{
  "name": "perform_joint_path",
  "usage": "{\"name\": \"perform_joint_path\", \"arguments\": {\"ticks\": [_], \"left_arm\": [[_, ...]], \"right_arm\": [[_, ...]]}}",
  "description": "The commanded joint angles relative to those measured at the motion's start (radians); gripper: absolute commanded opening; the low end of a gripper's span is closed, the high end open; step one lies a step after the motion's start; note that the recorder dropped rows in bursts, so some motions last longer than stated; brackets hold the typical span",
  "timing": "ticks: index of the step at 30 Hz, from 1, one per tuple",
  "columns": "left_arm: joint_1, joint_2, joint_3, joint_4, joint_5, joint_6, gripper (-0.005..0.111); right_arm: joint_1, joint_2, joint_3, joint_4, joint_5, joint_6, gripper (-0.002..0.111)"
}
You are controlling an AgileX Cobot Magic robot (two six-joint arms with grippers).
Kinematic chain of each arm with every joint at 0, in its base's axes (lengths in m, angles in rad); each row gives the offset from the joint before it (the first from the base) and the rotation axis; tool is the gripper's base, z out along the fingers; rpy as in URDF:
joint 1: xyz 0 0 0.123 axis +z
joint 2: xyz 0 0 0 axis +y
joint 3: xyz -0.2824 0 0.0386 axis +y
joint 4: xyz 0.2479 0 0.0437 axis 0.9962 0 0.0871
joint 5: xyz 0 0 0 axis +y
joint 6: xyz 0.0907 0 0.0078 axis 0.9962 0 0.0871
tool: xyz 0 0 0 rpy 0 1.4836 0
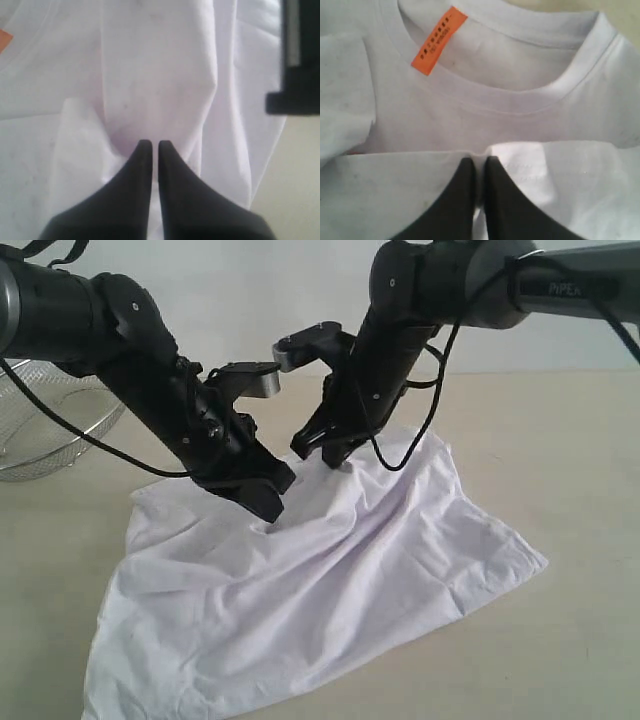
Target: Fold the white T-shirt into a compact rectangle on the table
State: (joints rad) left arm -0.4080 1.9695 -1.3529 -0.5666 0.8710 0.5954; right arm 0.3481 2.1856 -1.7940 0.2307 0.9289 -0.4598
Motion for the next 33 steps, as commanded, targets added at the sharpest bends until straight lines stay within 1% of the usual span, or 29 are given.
{"name": "perform_joint_path", "arguments": {"ticks": [1,5,7,11,15,18,22,23,25,28,29,30,31,32,33], "left_arm": [[0.003,-0.001,0.003,0.003,-0.008,0.003,0.004],[0.003,-0.001,0.003,0.016,-0.007,-0.013,0.004],[0.003,-0.001,0.003,0.048,-0.007,-0.037,0.004],[0.007,-0.003,0.003,0.166,0.01,-0.118,0.004],[0.009,-0.008,0.003,0.268,0.03,-0.183,0.004],[0.02,-0.016,0.003,0.278,0.038,-0.189,0.004],[0.043,-0.032,0.003,0.28,0.038,-0.189,0.004],[0.05,-0.039,0.003,0.284,0.038,-0.189,0.004],[0.061,-0.052,0.003,0.302,0.036,-0.197,0.004],[0.089,-0.07,0.003,0.307,0.036,-0.199,0.004],[0.102,-0.074,0.003,0.307,0.04,-0.199,0.004],[0.116,-0.077,0.003,0.307,0.045,-0.199,0.004],[0.131,-0.079,0.003,0.309,0.052,-0.201,0.004],[0.145,-0.081,0.003,0.314,0.057,-0.208,0.004],[0.158,-0.081,0.003,0.321,0.067,-0.21,0.004]], "right_arm": [[0.0,-0.011,-0.014,-0.011,-0.093,-0.004,0.0],[0.0,-0.005,-0.014,-0.011,-0.267,-0.004,0.0],[0.0,0.015,-0.039,-0.015,-0.294,-0.004,0.0],[0.0,0.094,-0.138,-0.017,-0.23,0.001,0.0],[-0.002,0.178,-0.211,-0.026,-0.224,0.001,0.0],[-0.002,0.226,-0.243,-0.031,-0.2,0.001,0.0],[-0.002,0.253,-0.244,-0.04,-0.219,0.001,0.001],[-0.002,0.255,-0.244,-0.042,-0.226,0.001,0.004],[-0.002,0.255,-0.244,-0.044,-0.236,0.001,0.014],[-0.002,0.247,-0.244,-0.046,-0.254,0.008,0.045],[-0.002,0.242,-0.244,-0.046,-0.254,0.032,0.061],[-0.002,0.234,-0.244,-0.059,-0.254,0.058,0.069],[-0.002,0.227,-0.244,-0.076,-0.249,0.101,0.075],[-0.002,0.215,-0.244,-0.117,-0.228,0.148,0.076],[-0.002,0.205,-0.244,-0.157,-0.21,0.198,0.074]]}}
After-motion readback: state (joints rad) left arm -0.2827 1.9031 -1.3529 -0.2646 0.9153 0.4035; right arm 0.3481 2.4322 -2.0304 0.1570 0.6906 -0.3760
